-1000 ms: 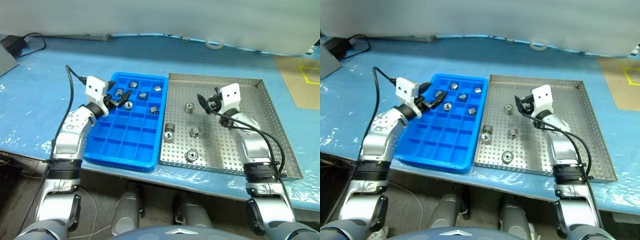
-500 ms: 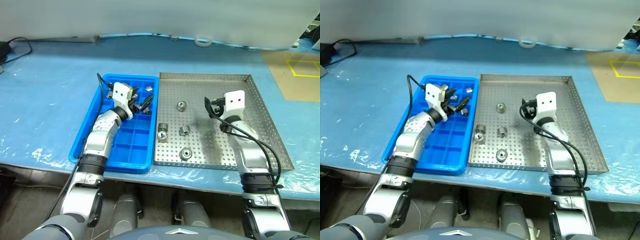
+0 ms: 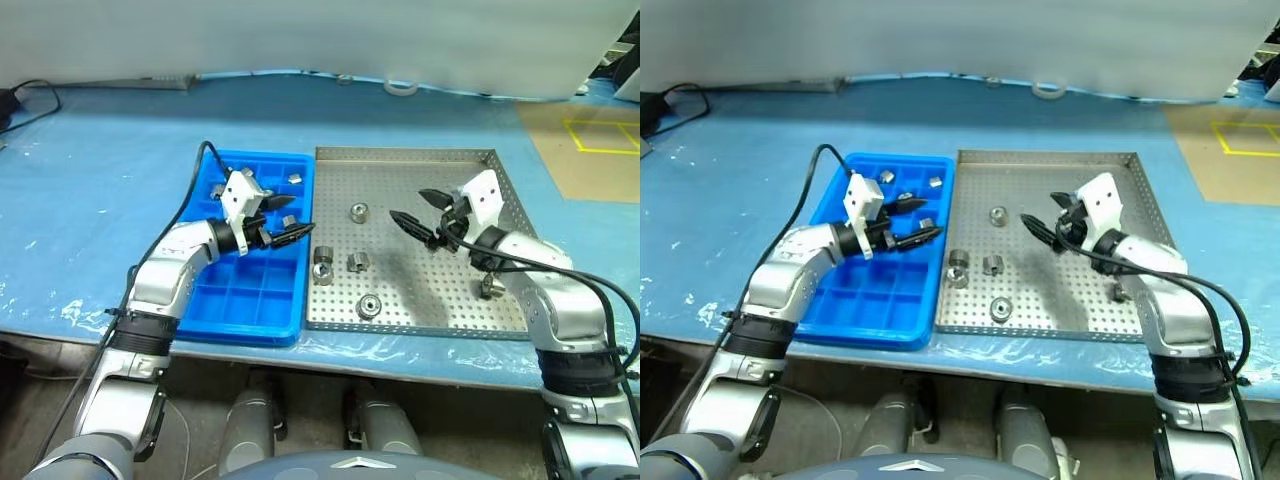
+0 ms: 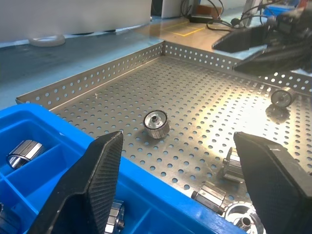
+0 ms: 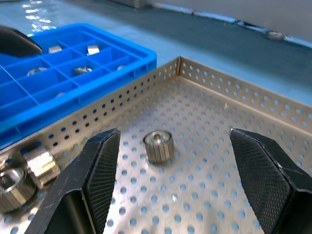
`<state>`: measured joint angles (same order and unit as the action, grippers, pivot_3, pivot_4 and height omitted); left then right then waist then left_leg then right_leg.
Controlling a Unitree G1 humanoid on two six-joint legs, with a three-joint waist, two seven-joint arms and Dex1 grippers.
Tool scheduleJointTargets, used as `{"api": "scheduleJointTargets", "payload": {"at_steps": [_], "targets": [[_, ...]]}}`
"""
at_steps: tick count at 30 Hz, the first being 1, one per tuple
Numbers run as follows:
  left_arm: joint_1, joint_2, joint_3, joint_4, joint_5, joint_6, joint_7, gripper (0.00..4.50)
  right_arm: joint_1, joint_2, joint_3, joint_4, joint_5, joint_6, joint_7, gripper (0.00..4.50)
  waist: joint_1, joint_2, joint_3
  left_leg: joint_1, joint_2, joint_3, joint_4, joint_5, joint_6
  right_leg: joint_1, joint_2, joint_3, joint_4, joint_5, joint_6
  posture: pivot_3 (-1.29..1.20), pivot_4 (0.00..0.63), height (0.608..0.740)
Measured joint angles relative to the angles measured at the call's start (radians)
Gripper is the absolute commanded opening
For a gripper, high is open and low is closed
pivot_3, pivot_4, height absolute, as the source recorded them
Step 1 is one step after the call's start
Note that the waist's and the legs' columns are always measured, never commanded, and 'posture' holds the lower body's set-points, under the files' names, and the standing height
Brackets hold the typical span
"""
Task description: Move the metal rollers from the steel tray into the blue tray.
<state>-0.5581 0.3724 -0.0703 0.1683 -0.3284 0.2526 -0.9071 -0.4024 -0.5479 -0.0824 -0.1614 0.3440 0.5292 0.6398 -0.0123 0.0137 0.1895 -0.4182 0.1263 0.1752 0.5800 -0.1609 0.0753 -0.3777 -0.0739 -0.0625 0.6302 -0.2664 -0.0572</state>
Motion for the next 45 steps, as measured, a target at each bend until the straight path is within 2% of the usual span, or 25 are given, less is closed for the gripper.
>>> {"api": "scheduleJointTargets", "payload": {"at_steps": [6,9,13,17,21,26,28,32,35,39,45], "targets": [[-0.042,-0.042,-0.001,0.017,0.01,-0.036,0.022,3.81,-0.172,0.099,0.135,0.261,-0.091,-0.139,0.054,3.74,-0.002,0.0,0.0,-0.002,0.0,0.0,-0.002,0.001,0.004,0.0,0.0,-0.001,-0.005,0.0,0.0,-0.14,0.15,0.74],[-0.008,-0.026,0.0,-0.016,0.012,-0.034,0.033,3.81,-0.211,0.153,0.218,0.38,-0.153,-0.215,0.078,3.74,0.001,0.0,0.0,-0.014,0.001,0.0,0.0,0.0,0.006,-0.01,0.0,-0.003,-0.003,0.001,0.0,-0.1,0.15,0.74],[0.013,0.016,0.021,-0.012,0.043,-0.042,0.075,3.81,-0.259,0.17,0.214,0.428,-0.161,-0.247,0.093,3.74,0.014,0.0,0.0,-0.031,0.002,-0.002,0.014,-0.002,0.009,-0.026,-0.001,-0.006,0.011,0.001,-0.001,-0.07,0.15,0.74],[-0.018,0.015,0.036,0.035,0.05,-0.059,0.082,3.81,-0.263,0.105,0.158,0.369,-0.139,-0.239,0.122,3.74,0.046,0.0,0.0,-0.028,0.002,-0.002,0.018,-0.002,0.01,-0.021,-0.002,-0.006,0.011,0.0,-0.001,-0.12,0.15,0.74],[-0.122,-0.01,0.027,0.166,0.065,-0.108,0.05,3.81,-0.197,0.031,0.088,0.241,-0.099,-0.189,0.142,3.74,0.063,0.0,0.0,-0.014,0.004,0.003,0.017,-0.002,0.008,-0.007,-0.003,-0.005,0.01,0.001,-0.001,-0.17,0.15,0.74],[-0.365,-0.088,0.0,0.532,0.138,-0.262,0.011,3.81,-0.032,-0.01,0.011,0.098,-0.086,-0.114,0.089,3.74,0.057,-0.002,0.002,-0.002,0.003,0.004,0.015,-0.002,0.008,0.007,-0.003,-0.002,0.003,0.001,0.0,-0.29,0.15,0.74],[-0.477,-0.13,-0.01,0.681,0.172,-0.324,0.003,3.81,0.018,-0.004,0.002,0.046,-0.083,-0.082,0.054,3.74,0.047,-0.002,0.002,-0.003,0.004,0.004,0.013,-0.003,0.008,0.008,-0.003,-0.002,-0.004,0.005,0.005,-0.33,0.15,0.74],[-0.689,-0.221,-0.025,0.969,0.248,-0.397,0.024,3.81,0.106,0.03,-0.01,-0.095,-0.083,-0.025,-0.036,3.74,0.017,-0.002,0.002,-0.006,0.003,0.005,0.01,-0.004,0.016,0.006,-0.003,-0.002,-0.01,0.006,0.006,-0.41,0.15,0.74],[-0.718,-0.267,-0.049,1.065,0.302,-0.419,-0.011,3.81,0.153,0.042,-0.016,-0.161,-0.084,0.007,-0.086,3.74,-0.011,-0.002,0.001,-0.01,0.003,0.006,0.008,-0.005,0.017,0.003,-0.003,-0.002,-0.011,0.006,0.006,-0.45,0.15,0.74],[-0.72,-0.302,-0.096,1.157,0.396,-0.417,-0.01,3.81,0.2,0.043,-0.038,-0.211,-0.086,0.029,-0.139,3.74,-0.035,-0.002,0.001,-0.023,0.004,0.006,0.01,-0.005,0.017,-0.012,-0.003,-0.003,-0.006,0.007,0.007,-0.49,0.15,0.74],[-0.72,-0.33,-0.092,1.194,0.458,-0.372,0.081,3.81,0.256,0.042,-0.083,-0.269,-0.087,0.049,-0.189,3.74,-0.055,-0.002,0.001,-0.022,0.004,0.006,0.015,-0.006,0.018,-0.009,-0.003,-0.004,-0.007,0.007,0.007,-0.54,0.15,0.74]]}}
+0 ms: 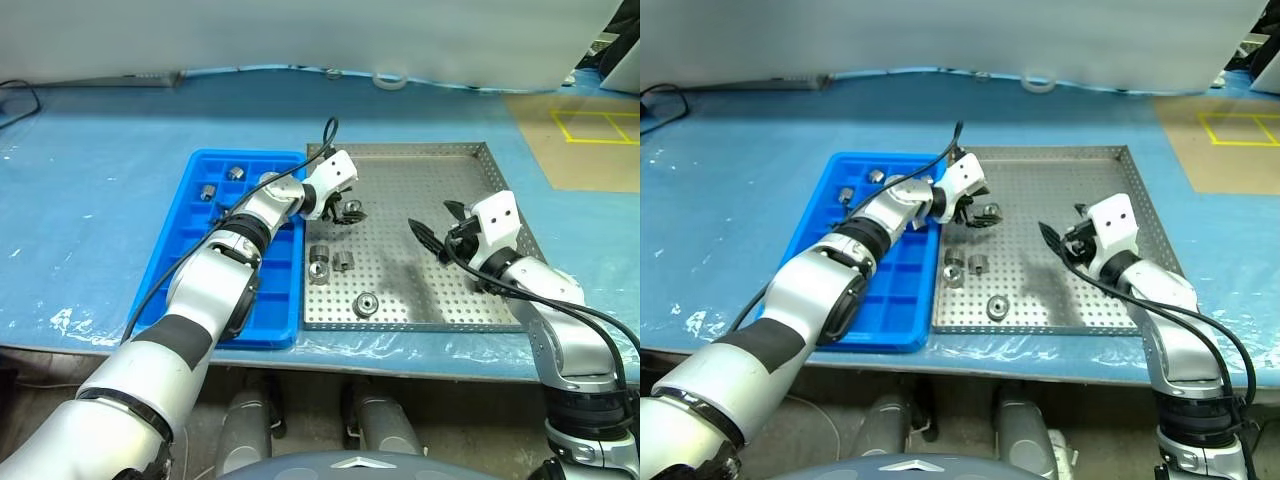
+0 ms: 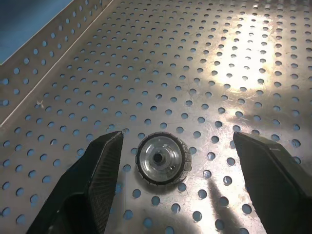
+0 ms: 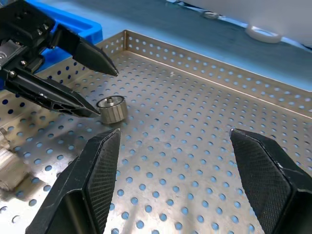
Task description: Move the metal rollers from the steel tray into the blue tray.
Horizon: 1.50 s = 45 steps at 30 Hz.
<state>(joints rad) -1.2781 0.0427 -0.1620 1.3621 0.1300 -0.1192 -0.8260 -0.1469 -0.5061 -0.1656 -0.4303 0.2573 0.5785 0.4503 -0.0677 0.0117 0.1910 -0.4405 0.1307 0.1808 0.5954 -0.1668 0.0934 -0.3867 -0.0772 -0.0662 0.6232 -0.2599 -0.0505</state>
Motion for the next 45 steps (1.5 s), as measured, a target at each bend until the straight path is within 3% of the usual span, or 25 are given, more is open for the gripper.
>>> {"api": "scheduleJointTargets", "payload": {"at_steps": [8,21,24,27,30,32,36,45], "targets": [[0.017,-0.051,0.026,0.01,0.038,0.062,0.183,3.81,0.058,0.0,-0.007,-0.042,-0.013,0.011,-0.046,3.74,-0.006,0.0,0.0,0.001,0.0,0.0,0.003,-0.001,0.002,0.003,0.0,0.001,-0.001,0.0,0.0,-0.57,0.15,0.74],[0.065,-0.072,0.047,0.008,0.082,0.106,0.279,3.81,0.078,0.008,-0.001,-0.055,-0.034,0.018,-0.088,3.74,-0.028,0.0,0.0,0.002,-0.001,0.0,0.003,-0.001,0.002,0.004,0.0,0.0,-0.002,0.0,0.0,-0.57,0.15,0.74],[0.069,-0.074,0.047,0.008,0.09,0.104,0.303,3.24,0.078,0.016,0.003,-0.055,-0.036,0.018,-0.096,3.78,-0.03,0.0,0.0,0.005,-0.001,0.0,0.003,-0.001,0.002,0.008,0.0,0.0,-0.004,0.001,0.0,-0.57,0.15,0.74],[0.072,-0.067,0.046,0.007,0.098,0.104,0.322,2.26,0.078,0.017,0.007,-0.055,-0.039,0.018,-0.099,3.78,-0.034,0.0,0.0,0.004,-0.001,0.0,0.003,-0.001,0.002,0.008,0.0,0.0,-0.006,0.002,0.0,-0.57,0.15,0.74],[0.074,-0.063,0.046,0.005,0.108,0.093,0.322,2.14,0.076,0.017,0.014,-0.055,-0.041,0.018,-0.1,3.78,-0.039,0.0,0.0,0.004,-0.001,0.0,0.003,-0.001,0.002,0.008,0.0,0.0,-0.006,0.002,0.0,-0.56,0.15,0.74],[0.074,-0.056,0.057,0.005,0.103,0.087,0.307,1.9,0.07,0.017,0.021,-0.054,-0.042,0.018,-0.1,3.78,-0.047,0.0,0.0,0.004,-0.001,0.0,0.003,-0.001,0.003,0.008,0.0,0.0,-0.006,0.002,0.0,-0.55,0.15,0.74],[0.079,-0.038,0.117,0.006,0.057,0.088,0.214,1.9,0.054,0.019,0.035,-0.051,-0.043,0.018,-0.099,3.78,-0.055,0.0,0.0,0.001,-0.001,0.0,0.002,-0.001,0.003,0.004,0.0,0.0,-0.006,0.002,0.0,-0.51,0.15,0.74],[0.07,0.064,0.234,-0.074,-0.107,0.036,-0.194,1.9,-0.047,0.005,0.06,-0.054,0.106,0.054,0.059,3.78,-0.043,0.0,0.0,-0.002,0.0,0.0,0.001,-0.002,0.004,0.001,0.0,0.0,-0.005,0.002,0.0,-0.41,0.15,0.74]]}}
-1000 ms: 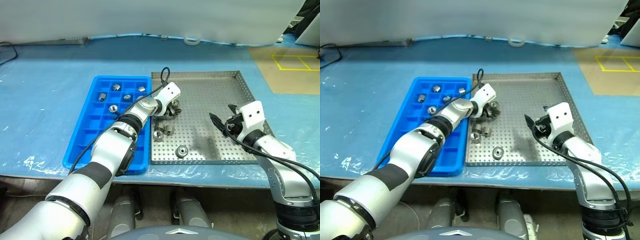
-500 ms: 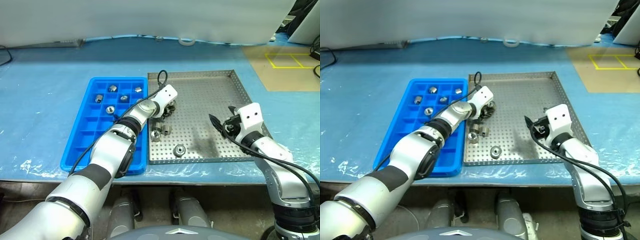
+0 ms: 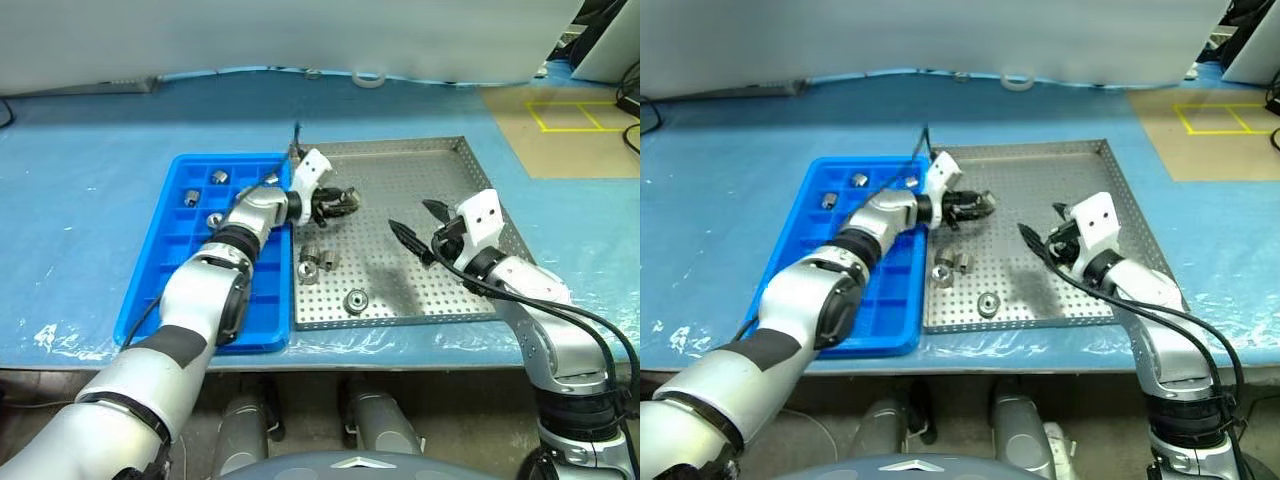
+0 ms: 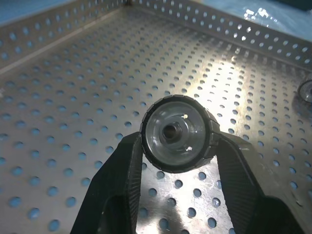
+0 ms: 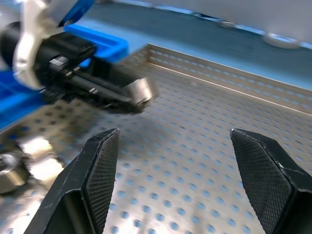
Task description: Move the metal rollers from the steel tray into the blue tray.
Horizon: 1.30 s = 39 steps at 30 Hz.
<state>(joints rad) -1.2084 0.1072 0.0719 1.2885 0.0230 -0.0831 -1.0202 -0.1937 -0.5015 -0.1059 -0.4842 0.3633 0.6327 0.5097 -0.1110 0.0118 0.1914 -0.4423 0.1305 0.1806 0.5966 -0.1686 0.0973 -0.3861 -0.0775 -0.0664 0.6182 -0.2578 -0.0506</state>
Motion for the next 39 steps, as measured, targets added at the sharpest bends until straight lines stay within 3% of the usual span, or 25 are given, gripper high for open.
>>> {"api": "scheduleJointTargets", "payload": {"at_steps": [4,8,11,18,26,39], "targets": [[0.047,0.092,0.015,-0.212,-0.078,0.027,-0.148,1.9,-0.071,-0.039,-0.007,-0.001,0.105,0.039,0.093,3.78,0.015,0.001,0.001,0.001,0.0,0.0,0.0,0.0,0.0,0.0,0.0,0.001,0.002,0.0,0.0,-0.31,0.15,0.74],[0.266,0.208,0.018,-0.693,-0.179,0.198,-0.193,1.9,-0.192,-0.044,0.03,0.036,0.14,0.046,0.157,3.78,0.034,0.001,0.001,0.003,0.001,0.0,-0.002,0.002,-0.003,0.0,0.0,0.0,0.005,0.0,-0.001,-0.2,0.15,0.74],[0.456,0.274,0.016,-0.992,-0.221,0.345,-0.152,1.9,-0.264,-0.018,0.098,0.106,0.139,0.029,0.199,3.78,0.065,0.002,0.002,0.003,0.002,0.0,-0.003,0.003,-0.005,-0.001,0.0,-0.002,0.005,0.0,-0.001,-0.13,0.15,0.74],[0.802,0.364,0.112,-1.478,-0.298,0.575,0.067,1.9,-0.388,0.042,0.232,0.314,0.085,-0.063,0.308,3.78,0.158,0.004,0.004,0.002,0.002,0.0,-0.003,0.002,-0.011,0.0,0.0,-0.002,0.005,0.0,-0.001,0.08,0.15,0.74],[1.01,0.36,0.155,-1.536,-0.247,0.561,0.297,1.9,-0.478,0.084,0.299,0.453,0.047,-0.123,0.42,3.78,0.215,0.003,0.004,0.004,0.002,0.0,-0.006,0.006,-0.017,0.0,0.0,-0.002,0.005,0.0,-0.001,0.17,0.15,0.74],[0.931,0.285,0.076,-1.372,-0.192,0.447,0.485,1.9,-0.509,0.115,0.316,0.523,-0.013,-0.178,0.468,3.78,0.235,0.002,0.004,0.004,0.002,-0.001,-0.014,0.01,-0.02,-0.004,0.001,-0.003,0.005,0.0,-0.001,0.16,0.15,0.74]]}}
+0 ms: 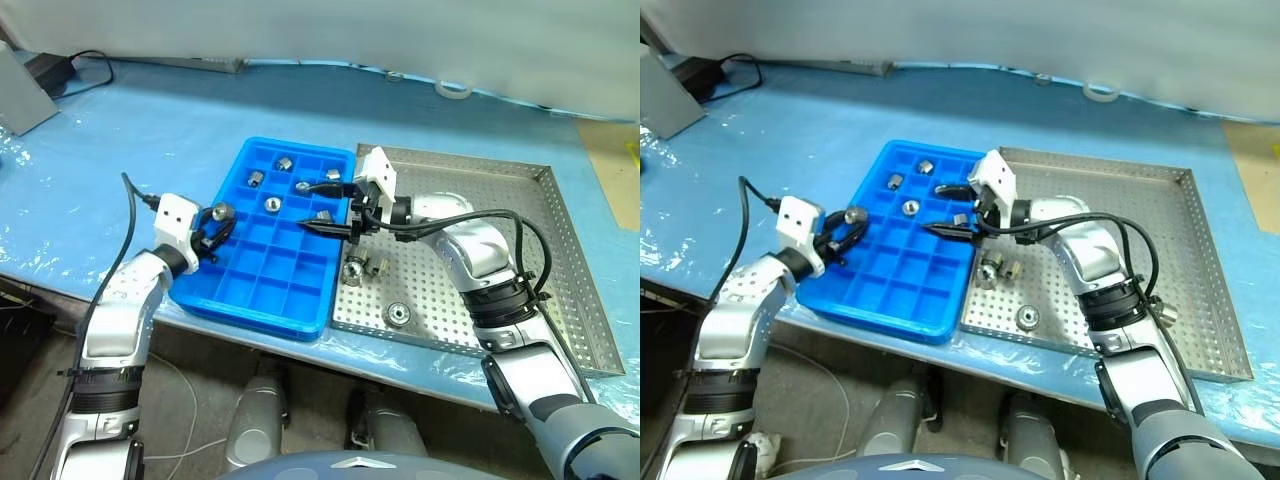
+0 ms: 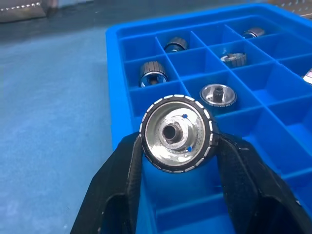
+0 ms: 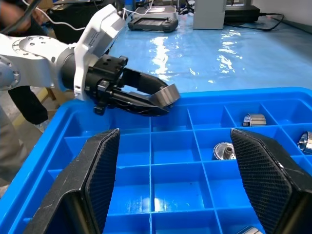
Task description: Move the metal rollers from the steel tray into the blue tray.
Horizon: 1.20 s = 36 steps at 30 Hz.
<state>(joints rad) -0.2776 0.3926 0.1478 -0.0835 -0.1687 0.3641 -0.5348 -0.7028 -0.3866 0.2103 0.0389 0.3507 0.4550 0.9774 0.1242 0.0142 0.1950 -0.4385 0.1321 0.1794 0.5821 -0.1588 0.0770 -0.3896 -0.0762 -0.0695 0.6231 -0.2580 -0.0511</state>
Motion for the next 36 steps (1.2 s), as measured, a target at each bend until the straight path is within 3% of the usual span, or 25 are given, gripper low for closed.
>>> {"api": "scheduleJointTargets", "payload": {"at_steps": [9,10,14,21,26,32,36], "targets": [[-0.037,0.006,-0.022,0.074,0.016,-0.054,0.015,1.9,0.037,-0.002,0.0,-0.002,-0.037,-0.011,-0.019,3.78,-0.001,0.0,0.0,0.001,0.0,0.0,0.0,0.001,0.0,0.001,0.0,0.0,0.001,0.0,0.0,0.13,0.15,0.74],[-0.039,0.007,-0.021,0.075,0.013,-0.051,0.015,2.66,0.039,-0.002,0.0,-0.002,-0.038,-0.011,-0.021,3.78,-0.001,0.0,0.0,0.001,0.0,0.0,0.0,0.001,0.0,0.001,0.0,0.0,0.001,0.0,0.0,0.13,0.15,0.74],[-0.05,0.017,-0.029,0.09,0.014,-0.049,0.014,3.82,0.041,-0.002,0.0,-0.002,-0.045,-0.014,-0.026,3.78,-0.001,0.0,0.0,0.003,0.0,0.0,0.0,0.002,-0.001,0.001,0.0,0.0,0.002,0.0,0.0,0.12,0.15,0.74],[-0.075,0.049,-0.041,0.122,0.006,-0.052,-0.038,3.82,0.041,-0.003,-0.002,-0.002,-0.056,-0.031,-0.041,3.78,-0.004,0.0,0.0,0.003,0.0,0.0,0.0,0.003,-0.001,0.001,0.0,0.0,0.003,0.001,-0.001,0.08,0.15,0.74],[-0.117,0.053,-0.041,0.122,-0.087,-0.05,-0.158,3.82,0.052,-0.007,-0.014,-0.002,-0.056,-0.032,-0.056,3.78,-0.002,0.0,0.0,0.001,0.0,0.0,0.0,0.004,0.0,0.0,0.0,-0.001,0.002,0.001,-0.001,0.03,0.15,0.74],[-0.331,0.025,-0.086,0.178,-0.133,-0.085,-0.269,3.82,0.074,-0.037,-0.074,-0.01,-0.055,-0.032,-0.098,3.78,-0.008,-0.001,0.0,0.002,0.0,0.001,0.0,0.006,0.001,0.001,0.0,-0.001,0.002,0.002,-0.004,-0.1,0.15,0.74],[-0.517,-0.066,-0.207,0.413,-0.083,-0.202,-0.375,3.82,0.119,-0.058,-0.146,-0.041,-0.055,-0.028,-0.181,3.78,-0.031,-0.001,-0.001,0.001,-0.001,0.001,0.0,0.006,0.003,0.001,-0.001,0.0,0.001,0.003,-0.003,-0.2,0.15,0.74]]}}
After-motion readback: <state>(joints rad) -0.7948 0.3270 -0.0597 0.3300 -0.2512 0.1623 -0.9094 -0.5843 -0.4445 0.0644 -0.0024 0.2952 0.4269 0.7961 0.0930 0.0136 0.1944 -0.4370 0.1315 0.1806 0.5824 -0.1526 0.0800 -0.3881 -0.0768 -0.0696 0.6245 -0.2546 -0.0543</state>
